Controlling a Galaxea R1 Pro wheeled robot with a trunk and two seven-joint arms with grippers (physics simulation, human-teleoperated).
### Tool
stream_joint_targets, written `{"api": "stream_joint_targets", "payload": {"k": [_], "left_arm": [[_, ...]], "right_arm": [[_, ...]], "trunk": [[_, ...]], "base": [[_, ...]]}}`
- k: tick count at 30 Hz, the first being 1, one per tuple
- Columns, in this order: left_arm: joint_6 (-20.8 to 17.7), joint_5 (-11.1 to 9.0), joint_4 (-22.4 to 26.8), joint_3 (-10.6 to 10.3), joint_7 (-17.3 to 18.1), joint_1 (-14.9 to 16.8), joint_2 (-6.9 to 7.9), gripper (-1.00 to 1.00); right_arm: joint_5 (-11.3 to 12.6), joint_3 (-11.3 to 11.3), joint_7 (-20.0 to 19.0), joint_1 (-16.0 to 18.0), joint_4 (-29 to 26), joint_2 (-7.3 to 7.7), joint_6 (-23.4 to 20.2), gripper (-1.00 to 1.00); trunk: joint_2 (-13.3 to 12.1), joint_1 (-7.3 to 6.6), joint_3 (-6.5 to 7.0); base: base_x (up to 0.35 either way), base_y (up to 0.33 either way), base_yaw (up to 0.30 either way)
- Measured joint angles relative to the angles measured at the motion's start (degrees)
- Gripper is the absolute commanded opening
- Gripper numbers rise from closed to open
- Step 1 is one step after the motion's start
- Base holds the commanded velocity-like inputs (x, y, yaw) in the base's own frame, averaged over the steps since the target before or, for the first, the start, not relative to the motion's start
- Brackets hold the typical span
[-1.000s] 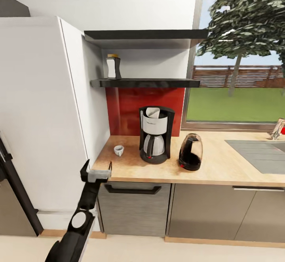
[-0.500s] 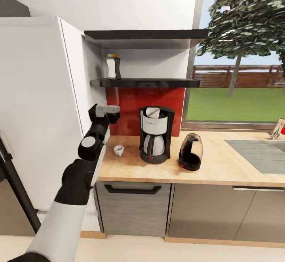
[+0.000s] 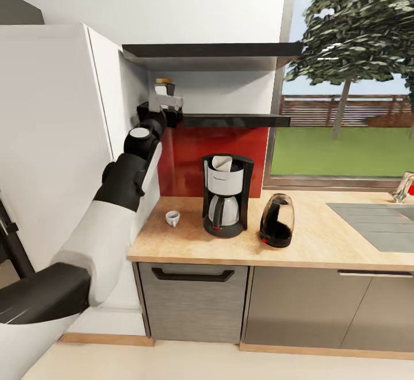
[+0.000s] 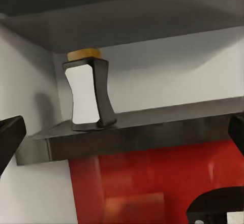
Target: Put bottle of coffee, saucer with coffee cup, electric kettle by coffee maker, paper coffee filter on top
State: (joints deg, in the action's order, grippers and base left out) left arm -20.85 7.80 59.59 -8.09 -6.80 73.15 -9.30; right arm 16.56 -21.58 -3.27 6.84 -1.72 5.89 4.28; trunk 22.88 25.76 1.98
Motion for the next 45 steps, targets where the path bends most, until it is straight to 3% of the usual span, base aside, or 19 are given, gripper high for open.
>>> {"api": "stream_joint_targets", "payload": {"k": [7, 12, 17, 21, 24, 25, 30, 45], "left_arm": [[0.04, -1.88, -11.88, 0.2, -1.55, 9.26, 0.04, 1.0], [0.24, -3.02, -16.91, 0.84, -4.88, 12.71, 0.11, 1.0], [0.45, -5.59, -20.62, 1.54, -5.6, 15.43, 0.43, 1.0], [0.48, -6.06, -22.68, 1.7, -6.87, 18.0, 0.56, 1.0], [0.46, -6.75, -22.98, 2.28, -8.91, 18.62, 0.5, 1.0], [0.43, -8.32, -23.08, 3.68, -10.13, 18.78, 0.48, 1.0], [0.53, -10.55, -23.01, 4.99, -10.7, 18.59, 0.46, 1.0], [0.43, -10.45, -22.37, 5.01, -10.84, 17.8, 0.65, 1.0]], "right_arm": [[-0.02, 0.01, 0.0, 0.0, -0.01, 0.06, 0.08, 1.0], [-0.08, 0.0, 0.0, 0.0, -0.01, 0.07, 0.09, 1.0], [-0.11, -0.01, 0.0, 0.0, -0.01, -0.11, 0.09, 1.0], [-0.11, 0.0, 0.0, 0.0, -0.01, -0.41, 0.09, 1.0], [-0.11, 0.0, 0.0, 0.0, -0.01, -0.45, 0.09, 1.0], [-0.07, 0.0, 0.0, 0.0, -0.01, -0.45, 0.09, 1.0], [0.04, 0.01, 0.0, 0.0, -0.07, -0.46, 0.14, 1.0], [0.06, 0.17, 0.0, 0.0, -0.01, -0.37, 0.09, 1.0]], "trunk": [[0.0, 0.0, 0.0], [0.0, 0.0, 0.0], [0.01, 0.0, 0.0], [0.01, 0.0, 0.0], [0.0, 0.0, 0.0], [0.0, 0.0, 0.0], [0.0, 0.0, -0.01], [0.0, 0.0, -0.01]], "base": [[0.0, 0.0, 0.0], [0.0, 0.0, 0.0], [0.0, 0.0, 0.0], [0.0, 0.0, 0.0], [0.0, 0.0, 0.0], [0.0, 0.0, 0.0], [0.0, 0.0, 0.0], [0.0, 0.0, 0.0]]}}
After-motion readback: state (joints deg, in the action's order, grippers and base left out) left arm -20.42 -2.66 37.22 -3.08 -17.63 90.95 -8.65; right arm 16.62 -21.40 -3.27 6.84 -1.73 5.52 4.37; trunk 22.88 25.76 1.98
